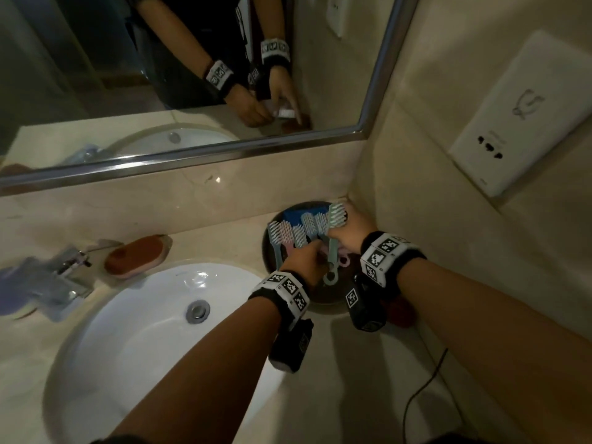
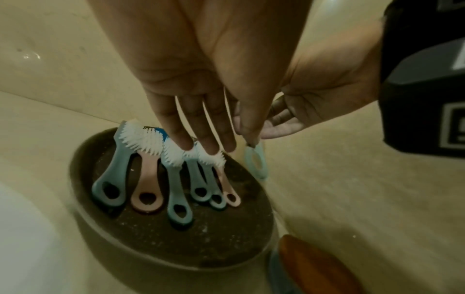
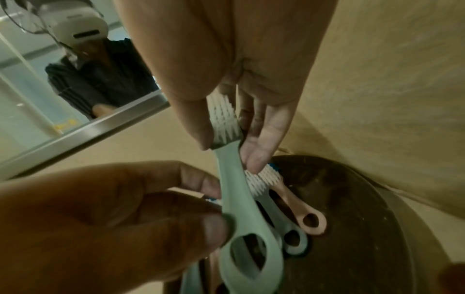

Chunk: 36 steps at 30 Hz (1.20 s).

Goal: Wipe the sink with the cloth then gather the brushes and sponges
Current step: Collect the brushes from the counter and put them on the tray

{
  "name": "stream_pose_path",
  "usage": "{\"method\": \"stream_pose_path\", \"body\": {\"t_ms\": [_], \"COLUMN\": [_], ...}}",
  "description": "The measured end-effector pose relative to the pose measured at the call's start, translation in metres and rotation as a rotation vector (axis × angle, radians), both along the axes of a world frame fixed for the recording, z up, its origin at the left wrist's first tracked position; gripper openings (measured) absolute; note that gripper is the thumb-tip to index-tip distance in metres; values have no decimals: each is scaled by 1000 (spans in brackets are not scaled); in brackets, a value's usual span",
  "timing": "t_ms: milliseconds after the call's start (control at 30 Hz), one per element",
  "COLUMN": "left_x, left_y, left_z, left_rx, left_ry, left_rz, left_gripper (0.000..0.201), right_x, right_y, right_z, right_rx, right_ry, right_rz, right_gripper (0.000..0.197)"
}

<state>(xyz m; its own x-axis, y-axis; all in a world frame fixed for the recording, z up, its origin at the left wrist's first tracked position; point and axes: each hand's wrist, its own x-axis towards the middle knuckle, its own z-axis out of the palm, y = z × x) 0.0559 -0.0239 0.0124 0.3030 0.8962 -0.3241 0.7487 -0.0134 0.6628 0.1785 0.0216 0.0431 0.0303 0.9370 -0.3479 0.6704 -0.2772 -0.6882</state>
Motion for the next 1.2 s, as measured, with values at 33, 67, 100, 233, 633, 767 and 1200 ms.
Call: {"method": "stream_pose_path", "body": {"t_ms": [33,67,100,233,633,767,1200], "left_x": [-1,-2,-3,-7,-6,-7,-7], "left_y": [4,10,15,36,77,88,103], "left_z": [-3,-6,-8,-24,-67,-72,-61], "left_rx": [-2,-8,-9,57,95,102,85], "left_ry": [10,47,107,364,478,432,442], "left_rz": [-12,-30,-61,-161,-215,-191,-189], "left_gripper": [28,32,38,55,65,54,83], "right_x": [3,7,12,31,59,59,61], "right_y": [5,12,16,39,81,86,82], "right_z": [-3,-7,-9,-32,-101,-106,-118], "right_rx": [10,27,32,-14,-107,-134,-139], "right_ry": [-24,-39,-48,-92,-283,-346,-363], "right_rz": [5,0,-19,-73,-85,-44,-13], "right_gripper": [36,41,46,60,49,37,47]}}
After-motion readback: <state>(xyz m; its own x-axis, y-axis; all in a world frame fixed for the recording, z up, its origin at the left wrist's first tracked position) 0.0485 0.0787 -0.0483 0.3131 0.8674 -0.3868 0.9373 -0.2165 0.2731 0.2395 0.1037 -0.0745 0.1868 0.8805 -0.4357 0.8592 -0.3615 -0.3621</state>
